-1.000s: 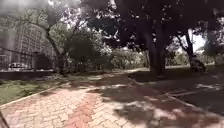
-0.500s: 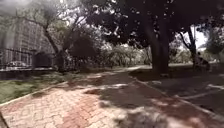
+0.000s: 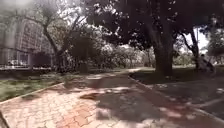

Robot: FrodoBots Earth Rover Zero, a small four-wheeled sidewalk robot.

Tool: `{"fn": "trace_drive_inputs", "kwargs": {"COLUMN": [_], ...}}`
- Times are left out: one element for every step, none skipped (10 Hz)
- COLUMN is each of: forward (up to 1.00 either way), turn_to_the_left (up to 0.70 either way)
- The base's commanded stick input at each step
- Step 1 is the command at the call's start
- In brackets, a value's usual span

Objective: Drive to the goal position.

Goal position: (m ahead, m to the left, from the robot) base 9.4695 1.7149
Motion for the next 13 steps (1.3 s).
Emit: {"fn": "trace_drive_inputs", "kwargs": {"forward": [0.70, 0.70, 0.70, 0.70, 0.70, 0.70, 0.70, 0.70, 0.70, 0.70, 0.70, 0.70, 0.70], "turn_to_the_left": [0.00, 0.00, 0.00, 0.00, 0.00, 0.00, 0.00, 0.00, 0.00, 0.00, 0.00, 0.00, 0.00]}}
